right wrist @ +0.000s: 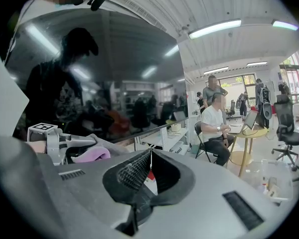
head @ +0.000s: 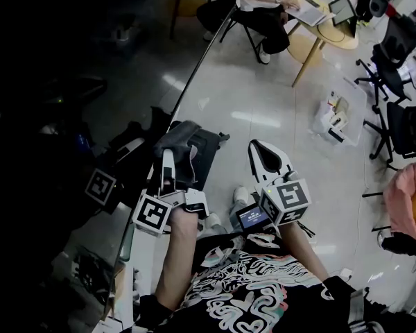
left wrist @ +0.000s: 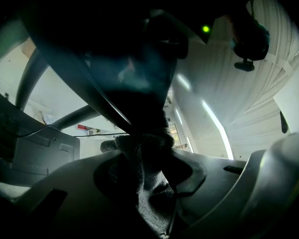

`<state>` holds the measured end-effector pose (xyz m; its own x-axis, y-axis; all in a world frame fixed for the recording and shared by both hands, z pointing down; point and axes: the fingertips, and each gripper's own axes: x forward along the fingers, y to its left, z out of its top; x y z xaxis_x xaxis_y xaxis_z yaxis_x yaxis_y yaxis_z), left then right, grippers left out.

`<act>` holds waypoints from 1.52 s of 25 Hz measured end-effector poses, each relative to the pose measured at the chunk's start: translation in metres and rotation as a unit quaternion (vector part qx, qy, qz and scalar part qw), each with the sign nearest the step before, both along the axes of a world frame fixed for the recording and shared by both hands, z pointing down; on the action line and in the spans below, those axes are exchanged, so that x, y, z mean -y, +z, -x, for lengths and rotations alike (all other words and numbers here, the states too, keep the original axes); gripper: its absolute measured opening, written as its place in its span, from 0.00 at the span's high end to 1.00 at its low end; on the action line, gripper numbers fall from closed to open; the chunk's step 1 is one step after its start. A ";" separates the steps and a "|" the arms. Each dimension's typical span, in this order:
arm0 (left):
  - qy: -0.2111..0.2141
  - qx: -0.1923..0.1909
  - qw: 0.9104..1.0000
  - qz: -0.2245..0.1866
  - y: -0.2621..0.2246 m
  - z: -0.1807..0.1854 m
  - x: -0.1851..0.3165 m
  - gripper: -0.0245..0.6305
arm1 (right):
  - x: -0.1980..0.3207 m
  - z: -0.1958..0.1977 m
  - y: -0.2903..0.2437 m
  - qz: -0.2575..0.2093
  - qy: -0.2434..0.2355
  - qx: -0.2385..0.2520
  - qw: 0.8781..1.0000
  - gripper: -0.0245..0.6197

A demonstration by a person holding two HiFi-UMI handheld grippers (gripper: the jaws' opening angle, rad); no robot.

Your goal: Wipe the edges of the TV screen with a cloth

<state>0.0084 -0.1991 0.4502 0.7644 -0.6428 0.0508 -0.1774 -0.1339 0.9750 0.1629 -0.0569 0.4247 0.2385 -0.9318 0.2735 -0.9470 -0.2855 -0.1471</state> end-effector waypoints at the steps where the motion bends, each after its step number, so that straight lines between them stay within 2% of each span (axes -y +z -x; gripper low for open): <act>1: -0.001 0.000 1.000 0.000 0.000 0.001 0.000 0.75 | 0.001 0.000 0.000 -0.002 -0.002 0.000 1.000 0.92; 6: -0.004 0.019 1.000 -0.009 0.003 -0.001 0.004 0.75 | 0.007 -0.008 -0.002 -0.008 -0.010 0.001 1.000 0.92; 9: -0.008 0.014 1.000 0.001 0.004 -0.026 0.012 0.75 | 0.014 -0.035 0.002 -0.004 -0.013 0.008 1.000 0.92; 14: -0.008 0.024 1.000 0.007 0.000 -0.074 0.024 0.75 | 0.025 -0.088 -0.001 -0.004 -0.018 0.016 1.000 0.92; 18: -0.015 0.041 0.999 0.001 -0.003 -0.096 0.031 0.75 | 0.030 -0.121 -0.008 -0.005 -0.022 0.020 1.000 0.92; 20: -0.018 0.031 0.999 0.004 -0.004 -0.093 0.031 0.75 | 0.031 -0.118 -0.007 -0.006 -0.025 0.019 0.999 0.92; 23: -0.026 0.038 0.999 -0.002 0.001 -0.079 0.030 0.75 | 0.028 -0.111 -0.005 -0.009 -0.032 0.018 0.999 0.92; 33: -0.044 0.020 0.999 -0.001 0.001 -0.085 0.033 0.75 | 0.033 -0.130 0.000 -0.013 -0.048 0.017 0.999 0.91; 38: -0.045 0.032 0.998 -0.007 0.007 -0.081 0.033 0.75 | 0.036 -0.127 -0.001 -0.018 -0.063 0.014 0.998 0.92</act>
